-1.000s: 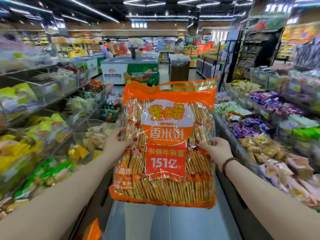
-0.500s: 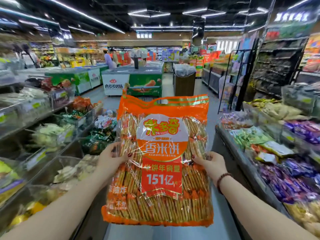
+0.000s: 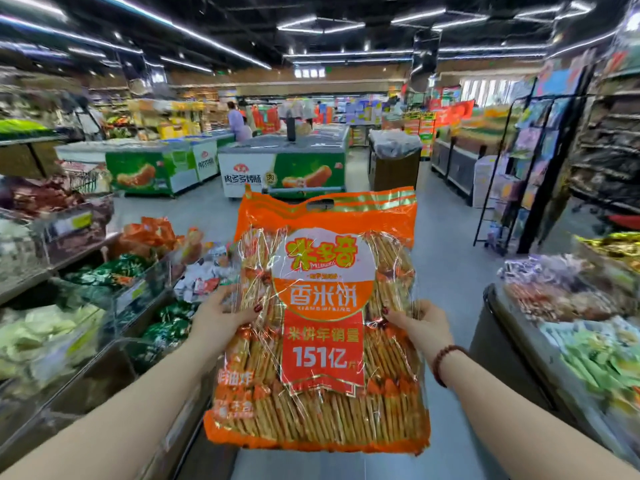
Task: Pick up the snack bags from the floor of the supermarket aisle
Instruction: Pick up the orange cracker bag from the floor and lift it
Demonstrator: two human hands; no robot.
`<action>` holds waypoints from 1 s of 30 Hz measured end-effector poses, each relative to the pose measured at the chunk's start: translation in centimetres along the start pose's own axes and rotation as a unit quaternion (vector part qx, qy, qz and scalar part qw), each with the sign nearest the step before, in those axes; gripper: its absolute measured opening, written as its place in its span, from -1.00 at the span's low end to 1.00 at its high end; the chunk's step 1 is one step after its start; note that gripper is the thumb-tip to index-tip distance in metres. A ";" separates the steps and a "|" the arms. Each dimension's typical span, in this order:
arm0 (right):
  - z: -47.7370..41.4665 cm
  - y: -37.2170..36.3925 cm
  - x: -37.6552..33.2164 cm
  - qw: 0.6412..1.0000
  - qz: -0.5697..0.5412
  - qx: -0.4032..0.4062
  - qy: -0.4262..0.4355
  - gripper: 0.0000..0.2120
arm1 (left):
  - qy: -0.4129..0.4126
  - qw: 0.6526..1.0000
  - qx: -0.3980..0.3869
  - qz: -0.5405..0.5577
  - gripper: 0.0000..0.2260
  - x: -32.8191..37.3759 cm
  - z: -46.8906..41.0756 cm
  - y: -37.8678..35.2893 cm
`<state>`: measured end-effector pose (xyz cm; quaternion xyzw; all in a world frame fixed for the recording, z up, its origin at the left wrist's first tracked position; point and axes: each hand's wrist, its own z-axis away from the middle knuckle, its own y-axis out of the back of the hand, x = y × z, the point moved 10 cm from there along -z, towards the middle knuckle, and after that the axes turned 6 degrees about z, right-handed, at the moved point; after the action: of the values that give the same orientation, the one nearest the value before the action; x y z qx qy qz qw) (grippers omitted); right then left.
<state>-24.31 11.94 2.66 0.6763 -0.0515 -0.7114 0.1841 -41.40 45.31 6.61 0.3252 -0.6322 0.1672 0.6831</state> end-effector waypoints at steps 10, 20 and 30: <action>-20.5 -6.8 -6.4 0.999 0.039 0.011 0.015 -0.76 | 0.003 1.000 -0.003 0.014 -0.34 1.2 -23.7 -4.0; -42.0 -13.2 -9.9 0.999 0.019 -0.019 0.034 -0.70 | 0.005 0.999 0.046 -0.016 -0.41 2.2 -42.4 -7.6; -58.3 -19.3 -11.3 0.997 0.055 -0.044 0.008 -0.61 | 0.008 0.994 0.094 -0.063 -0.41 3.2 -57.0 -9.3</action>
<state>29.38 43.80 2.42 0.6693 -0.0558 -0.6963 0.2531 8.02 75.26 8.16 0.4254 -0.5866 0.1853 0.6638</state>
